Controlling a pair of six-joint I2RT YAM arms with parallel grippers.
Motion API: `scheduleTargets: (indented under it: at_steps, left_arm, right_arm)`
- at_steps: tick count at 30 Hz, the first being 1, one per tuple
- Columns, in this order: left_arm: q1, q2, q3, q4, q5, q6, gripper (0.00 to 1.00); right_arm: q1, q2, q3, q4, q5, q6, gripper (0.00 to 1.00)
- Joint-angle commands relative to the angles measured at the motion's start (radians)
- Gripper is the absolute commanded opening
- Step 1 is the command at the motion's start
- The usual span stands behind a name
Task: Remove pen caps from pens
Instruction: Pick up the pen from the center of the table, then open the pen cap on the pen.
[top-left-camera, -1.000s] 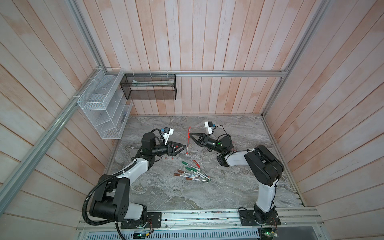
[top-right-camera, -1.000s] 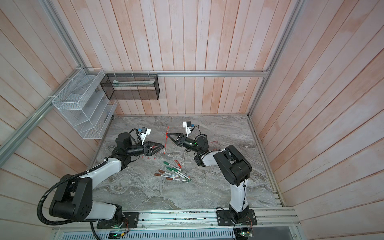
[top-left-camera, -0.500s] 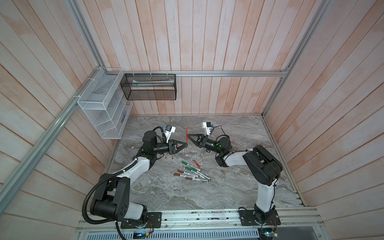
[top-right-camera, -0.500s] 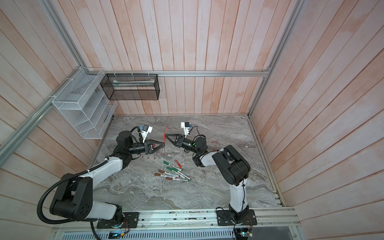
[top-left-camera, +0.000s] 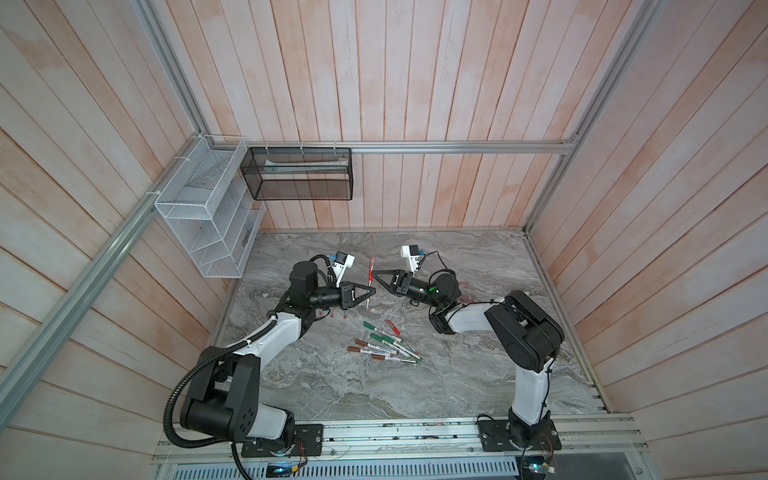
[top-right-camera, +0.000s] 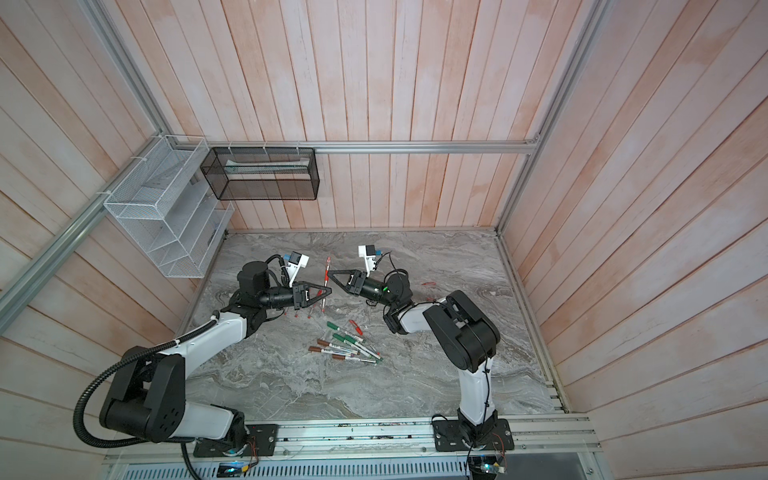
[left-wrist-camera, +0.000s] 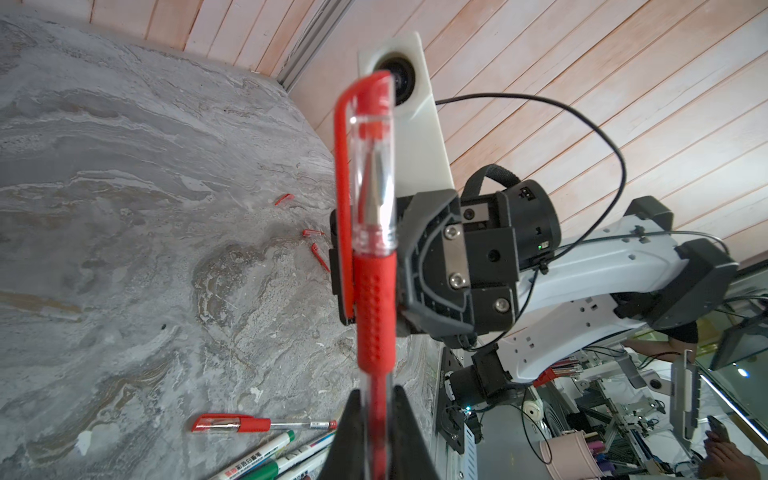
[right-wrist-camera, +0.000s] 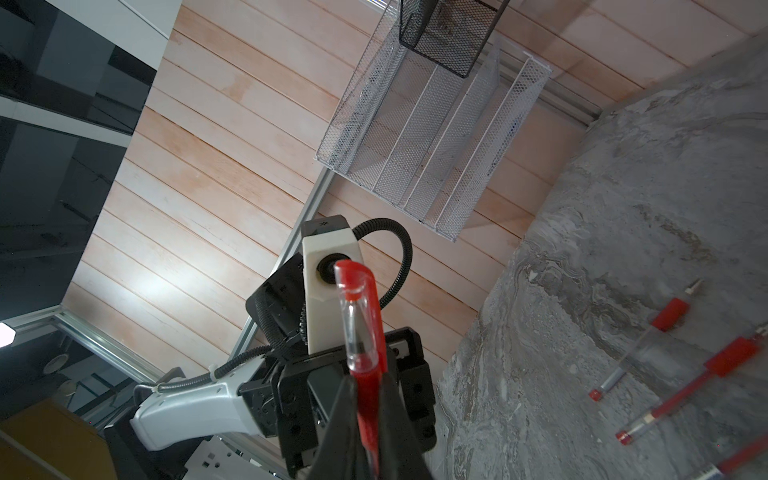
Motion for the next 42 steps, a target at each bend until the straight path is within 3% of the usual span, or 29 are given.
scheduleTargets:
  at_steps: [1,7,12,19,23,26,33,42]
  left_arm:
    - [0.003,-0.014,0.051,-0.105,-0.038,0.152,0.09]
    - [0.003,-0.029,0.059,-0.203,-0.088,0.269,0.09]
    - [0.002,-0.036,0.031,-0.182,-0.08,0.287,0.09]
    - [-0.005,-0.036,0.018,-0.161,-0.077,0.284,0.09]
    - [-0.006,-0.038,0.028,-0.182,-0.079,0.281,0.09]
    - [-0.008,-0.037,0.01,-0.155,-0.077,0.289,0.09]
    - [-0.02,-0.036,0.009,-0.174,-0.09,0.318,0.09]
    - [-0.086,-0.024,0.02,-0.307,-0.212,0.512,0.06]
  right_arm:
    - [-0.034,-0.074,-0.036,-0.078,0.013,-0.048,0.19]
    - [-0.04,-0.195,0.014,-0.456,0.063,-0.274,0.33]
    - [-0.021,-0.229,0.119,-0.777,0.159,-0.472,0.43]
    - [0.01,-0.186,0.24,-0.915,0.182,-0.542,0.49]
    - [0.024,-0.166,0.266,-0.916,0.161,-0.528,0.44]
    - [0.038,-0.151,0.283,-0.939,0.161,-0.549,0.35]
    - [0.032,-0.155,0.272,-0.94,0.159,-0.532,0.0]
    - [-0.093,-0.271,0.252,-0.972,0.158,-0.524,0.0]
